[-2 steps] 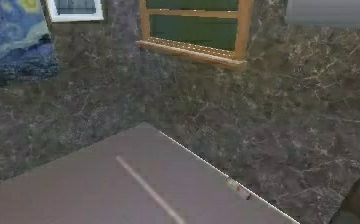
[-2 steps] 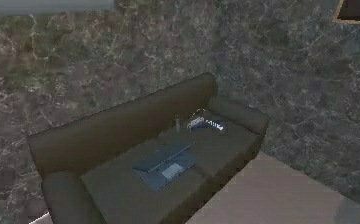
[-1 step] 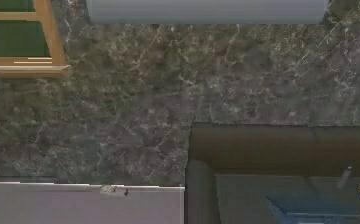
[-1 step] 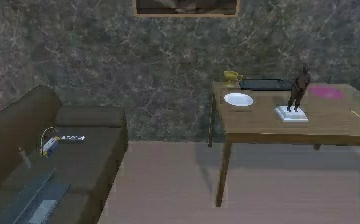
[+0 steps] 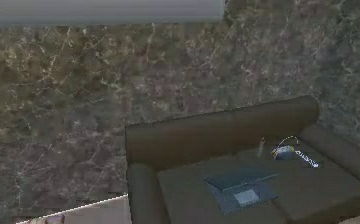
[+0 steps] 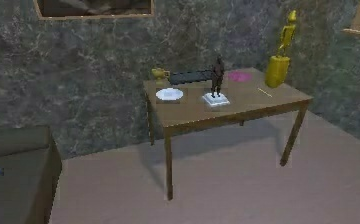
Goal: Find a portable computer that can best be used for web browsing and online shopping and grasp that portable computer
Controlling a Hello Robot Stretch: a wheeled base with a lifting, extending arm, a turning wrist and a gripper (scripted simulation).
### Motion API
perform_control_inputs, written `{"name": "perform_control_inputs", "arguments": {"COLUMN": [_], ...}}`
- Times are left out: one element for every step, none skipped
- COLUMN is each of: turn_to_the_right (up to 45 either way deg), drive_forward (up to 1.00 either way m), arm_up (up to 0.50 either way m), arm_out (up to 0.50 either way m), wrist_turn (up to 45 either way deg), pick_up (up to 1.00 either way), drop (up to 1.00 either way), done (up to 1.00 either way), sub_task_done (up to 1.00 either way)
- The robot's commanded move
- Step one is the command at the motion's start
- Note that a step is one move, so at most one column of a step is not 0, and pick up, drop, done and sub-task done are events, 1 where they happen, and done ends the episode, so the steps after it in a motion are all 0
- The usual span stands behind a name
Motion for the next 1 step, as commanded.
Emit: {"name": "perform_control_inputs", "arguments": {"turn_to_the_right": [3.0], "drive_forward": [0.0], "arm_up": [0.0], "arm_out": [0.0], "wrist_turn": [0.0], "pick_up": [0.0], "drop": [0.0], "done": [0.0], "sub_task_done": [0.0]}}
